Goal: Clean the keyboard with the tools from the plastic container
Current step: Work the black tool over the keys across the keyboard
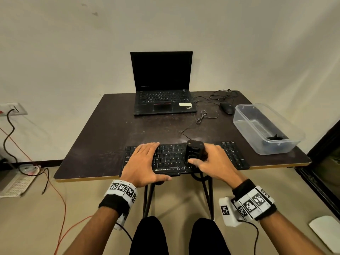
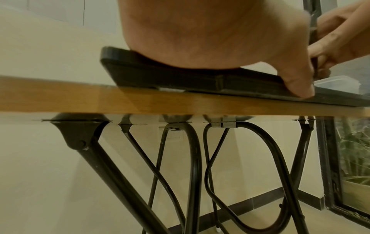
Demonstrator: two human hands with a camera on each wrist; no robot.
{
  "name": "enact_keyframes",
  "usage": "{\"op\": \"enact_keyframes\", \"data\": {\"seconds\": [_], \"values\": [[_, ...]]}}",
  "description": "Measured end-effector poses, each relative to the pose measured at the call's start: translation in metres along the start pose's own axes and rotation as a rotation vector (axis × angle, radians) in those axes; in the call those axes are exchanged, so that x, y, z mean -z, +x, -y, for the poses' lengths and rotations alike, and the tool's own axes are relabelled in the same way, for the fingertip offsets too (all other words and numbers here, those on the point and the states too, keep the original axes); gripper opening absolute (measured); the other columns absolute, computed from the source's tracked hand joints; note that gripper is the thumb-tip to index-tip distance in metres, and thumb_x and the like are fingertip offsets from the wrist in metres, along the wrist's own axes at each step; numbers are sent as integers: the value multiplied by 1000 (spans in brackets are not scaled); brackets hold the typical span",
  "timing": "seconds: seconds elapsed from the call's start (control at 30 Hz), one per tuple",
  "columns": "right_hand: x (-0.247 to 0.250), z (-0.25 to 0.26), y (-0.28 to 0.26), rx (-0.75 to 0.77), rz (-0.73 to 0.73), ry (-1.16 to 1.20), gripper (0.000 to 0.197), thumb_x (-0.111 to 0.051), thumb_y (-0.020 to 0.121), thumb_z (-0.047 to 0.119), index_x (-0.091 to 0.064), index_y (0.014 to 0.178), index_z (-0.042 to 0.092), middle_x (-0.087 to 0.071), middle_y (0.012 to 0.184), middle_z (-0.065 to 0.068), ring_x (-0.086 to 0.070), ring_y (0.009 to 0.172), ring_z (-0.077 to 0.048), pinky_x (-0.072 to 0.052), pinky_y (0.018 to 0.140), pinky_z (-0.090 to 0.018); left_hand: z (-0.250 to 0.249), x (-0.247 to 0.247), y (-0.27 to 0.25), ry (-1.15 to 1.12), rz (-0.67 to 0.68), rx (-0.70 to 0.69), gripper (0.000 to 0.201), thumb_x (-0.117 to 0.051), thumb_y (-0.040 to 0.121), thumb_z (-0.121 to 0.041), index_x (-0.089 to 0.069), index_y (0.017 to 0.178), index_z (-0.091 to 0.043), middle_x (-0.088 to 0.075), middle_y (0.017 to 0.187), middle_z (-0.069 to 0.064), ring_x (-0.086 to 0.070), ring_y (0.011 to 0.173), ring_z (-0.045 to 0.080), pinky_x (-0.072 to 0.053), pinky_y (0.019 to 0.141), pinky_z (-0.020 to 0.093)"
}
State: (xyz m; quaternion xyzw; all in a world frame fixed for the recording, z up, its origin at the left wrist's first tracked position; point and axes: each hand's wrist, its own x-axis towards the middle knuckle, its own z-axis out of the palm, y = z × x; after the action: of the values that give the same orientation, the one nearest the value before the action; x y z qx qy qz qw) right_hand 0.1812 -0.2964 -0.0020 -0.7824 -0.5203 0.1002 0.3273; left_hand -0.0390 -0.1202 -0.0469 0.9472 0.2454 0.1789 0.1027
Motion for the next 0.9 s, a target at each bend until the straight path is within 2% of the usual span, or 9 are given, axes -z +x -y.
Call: {"op": "enact_keyframes", "data": {"seconds": [0.1,0.23,0.37,0.5,0.57,0.73,0.8,0.87,0.9], "values": [[5,-3,-4,-50,-41,72,30,-84,85,41,-74,111,29,-79,97,13,-73,89,-8,-58,82,-32,1,-1,1,4,-4,-11,131,-63,59,-97,-35,157,-15,-43,157,-2,-36,146,16,-13,129,34],[-3,1,-13,-31,-58,165,30,-82,83,53,-80,101,30,-79,88,16,-73,83,0,-61,81,-34,2,-3,2,4,-9,-14,129,-63,59,-98,-37,155,-16,-45,155,-5,-38,143,14,-18,128,38],[-11,-1,-10,5,-165,111,30,-83,83,47,-79,103,26,-79,87,13,-74,81,-3,-62,79,-34,2,-3,1,-4,-13,-18,128,-62,58,-99,-38,153,-18,-47,152,-6,-41,141,14,-21,126,41],[-10,3,-3,65,-158,18,34,-82,85,39,-75,114,23,-81,97,7,-76,91,-15,-61,83,-35,1,-3,1,4,-2,-7,128,-62,58,-99,-38,154,-18,-46,153,-6,-41,141,14,-19,127,41],[-5,2,1,64,-156,-25,33,-83,85,33,-74,114,21,-81,95,3,-76,89,-21,-60,81,-36,2,-2,1,4,7,-4,129,-61,57,-100,-37,154,-18,-46,153,-6,-40,142,14,-18,128,41],[5,-4,-1,105,-11,-25,31,-85,84,30,-75,113,25,-79,96,12,-74,92,-14,-54,79,-27,3,-4,1,7,2,-11,130,-56,57,-103,-37,154,-18,-46,154,-6,-40,143,15,-19,127,42],[11,-9,1,72,-55,-7,31,-85,85,28,-74,115,24,-80,98,8,-74,92,-15,-58,84,-30,4,-3,1,7,3,-12,131,-55,57,-104,-38,154,-19,-46,154,-6,-40,143,14,-20,127,43],[14,-15,0,48,-116,17,28,-85,85,28,-74,109,24,-80,95,7,-74,90,-16,-60,84,-35,3,-3,0,3,1,-15,129,-55,57,-104,-39,153,-19,-46,153,-6,-41,141,15,-19,127,42],[14,-15,-2,60,-95,28,27,-85,84,29,-73,108,26,-80,95,9,-75,90,-15,-60,84,-36,3,-3,1,1,-5,-18,128,-57,57,-102,-39,152,-19,-47,152,-6,-42,141,15,-19,127,40]]}}
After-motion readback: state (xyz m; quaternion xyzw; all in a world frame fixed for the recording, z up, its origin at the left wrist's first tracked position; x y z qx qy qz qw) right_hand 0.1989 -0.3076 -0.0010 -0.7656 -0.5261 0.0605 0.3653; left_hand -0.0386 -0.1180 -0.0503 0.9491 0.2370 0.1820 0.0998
